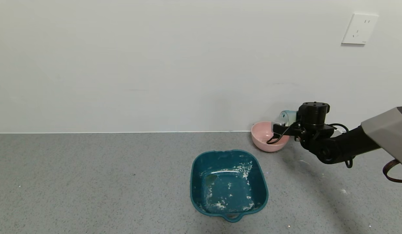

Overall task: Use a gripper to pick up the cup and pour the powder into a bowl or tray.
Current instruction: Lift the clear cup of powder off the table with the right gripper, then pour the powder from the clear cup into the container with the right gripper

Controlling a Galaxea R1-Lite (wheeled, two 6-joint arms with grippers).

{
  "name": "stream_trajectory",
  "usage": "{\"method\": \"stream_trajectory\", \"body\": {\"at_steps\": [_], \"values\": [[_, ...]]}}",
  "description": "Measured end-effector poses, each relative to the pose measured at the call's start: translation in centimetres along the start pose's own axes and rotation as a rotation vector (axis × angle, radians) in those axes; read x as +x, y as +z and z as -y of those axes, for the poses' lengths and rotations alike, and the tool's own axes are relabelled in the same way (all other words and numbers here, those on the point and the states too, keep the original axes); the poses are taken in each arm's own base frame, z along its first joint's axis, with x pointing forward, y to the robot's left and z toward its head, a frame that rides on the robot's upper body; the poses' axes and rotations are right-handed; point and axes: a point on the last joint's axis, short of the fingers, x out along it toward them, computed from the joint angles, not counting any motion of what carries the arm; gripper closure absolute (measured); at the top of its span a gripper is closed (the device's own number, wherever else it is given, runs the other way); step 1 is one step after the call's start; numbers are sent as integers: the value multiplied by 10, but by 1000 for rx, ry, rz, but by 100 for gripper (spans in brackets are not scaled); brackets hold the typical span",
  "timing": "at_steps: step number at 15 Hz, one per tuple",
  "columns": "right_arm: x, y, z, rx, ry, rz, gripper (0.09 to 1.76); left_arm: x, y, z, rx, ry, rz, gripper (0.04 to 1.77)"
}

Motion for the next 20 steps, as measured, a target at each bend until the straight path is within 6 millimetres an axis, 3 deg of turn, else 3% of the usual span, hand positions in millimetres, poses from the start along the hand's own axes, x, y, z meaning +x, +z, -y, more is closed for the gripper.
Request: {"method": "stream_trajectory", "body": {"at_steps": [7, 20], "values": [[-1, 15, 6, -112, -33, 24, 50, 0, 0, 0, 0, 0, 0, 9], [-11, 24, 7, -258, -69, 9, 51, 0, 0, 0, 0, 0, 0, 9]]}}
